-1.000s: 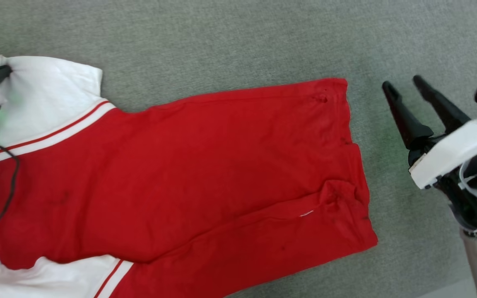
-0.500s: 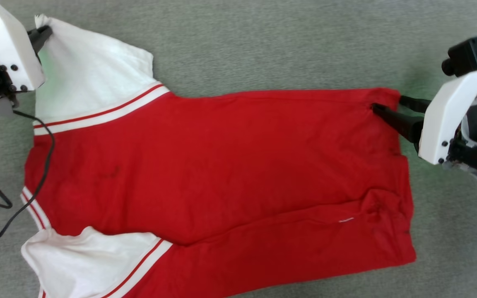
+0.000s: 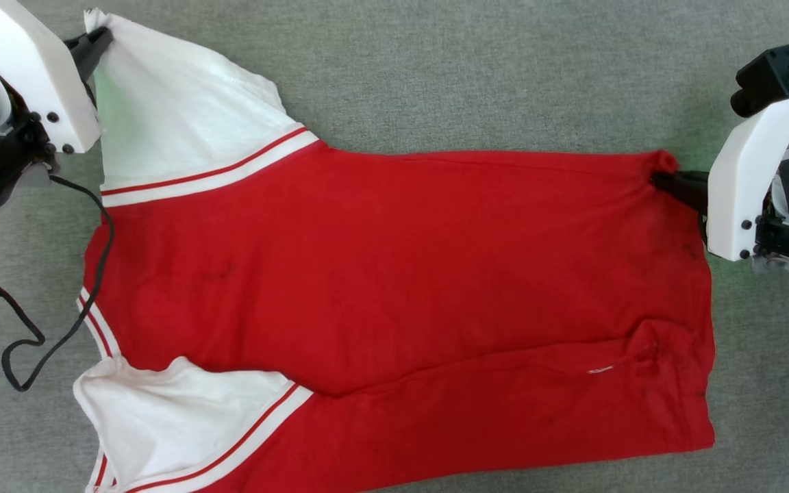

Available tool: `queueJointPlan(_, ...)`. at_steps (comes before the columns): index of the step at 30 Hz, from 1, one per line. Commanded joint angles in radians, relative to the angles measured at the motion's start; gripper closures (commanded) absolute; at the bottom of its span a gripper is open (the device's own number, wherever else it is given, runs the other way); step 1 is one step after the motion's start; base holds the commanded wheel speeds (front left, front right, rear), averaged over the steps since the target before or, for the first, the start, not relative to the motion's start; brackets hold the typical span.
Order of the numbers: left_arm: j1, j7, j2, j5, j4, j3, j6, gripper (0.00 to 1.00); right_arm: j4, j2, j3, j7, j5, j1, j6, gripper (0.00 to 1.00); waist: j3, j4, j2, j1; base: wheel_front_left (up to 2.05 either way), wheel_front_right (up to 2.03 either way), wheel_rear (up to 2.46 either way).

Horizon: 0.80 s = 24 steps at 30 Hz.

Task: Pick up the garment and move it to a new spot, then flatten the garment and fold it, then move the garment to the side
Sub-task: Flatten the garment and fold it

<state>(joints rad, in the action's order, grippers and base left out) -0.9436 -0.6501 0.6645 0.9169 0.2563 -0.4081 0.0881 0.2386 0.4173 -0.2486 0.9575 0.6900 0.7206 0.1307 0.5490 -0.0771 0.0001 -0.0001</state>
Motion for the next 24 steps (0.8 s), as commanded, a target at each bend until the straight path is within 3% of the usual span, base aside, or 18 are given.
queueJointPlan(1,0.017,0.014,0.001,-0.002,0.007,0.007,-0.004,1.0,0.015,-0.011,-0.016,-0.023,-0.01,-0.004,0.0,1.0,-0.014,0.004,-0.0001,0.0001,0.0,0.0,0.0)
queueJointPlan(6,0.061,0.067,-0.001,0.016,0.014,0.028,-0.011,1.0,0.004,0.022,0.016,-0.121,-0.049,0.003,0.0,1.0,-0.077,0.015,-0.0001,0.0001,0.0,0.0,0.0)
queueJointPlan(13,0.228,0.165,0.012,0.053,-0.025,0.079,0.001,1.0,0.019,0.006,0.059,-0.236,-0.08,-0.085,0.0,1.0,-0.207,0.041,-0.0001,0.0001,0.0,0.0,0.0)
queueJointPlan(19,0.458,0.254,0.025,0.091,-0.107,0.133,0.044,1.0,0.005,-0.009,0.096,-0.295,-0.087,-0.216,0.0,1.0,-0.302,0.062,-0.0001,0.0001,0.0,0.0,0.0)
queueJointPlan(20,0.598,0.297,0.019,0.114,-0.155,0.159,0.075,1.0,0.0,-0.02,0.112,-0.326,-0.09,-0.29,0.0,1.0,-0.338,0.069,-0.0001,0.0001,0.0,0.0,0.0)
queueJointPlan(24,0.771,0.339,-0.008,0.148,-0.211,0.178,0.106,1.0,-0.009,-0.038,0.134,-0.368,-0.081,-0.381,-0.001,1.0,-0.368,0.074,-0.0001,0.0001,0.0,0.0,0.0)
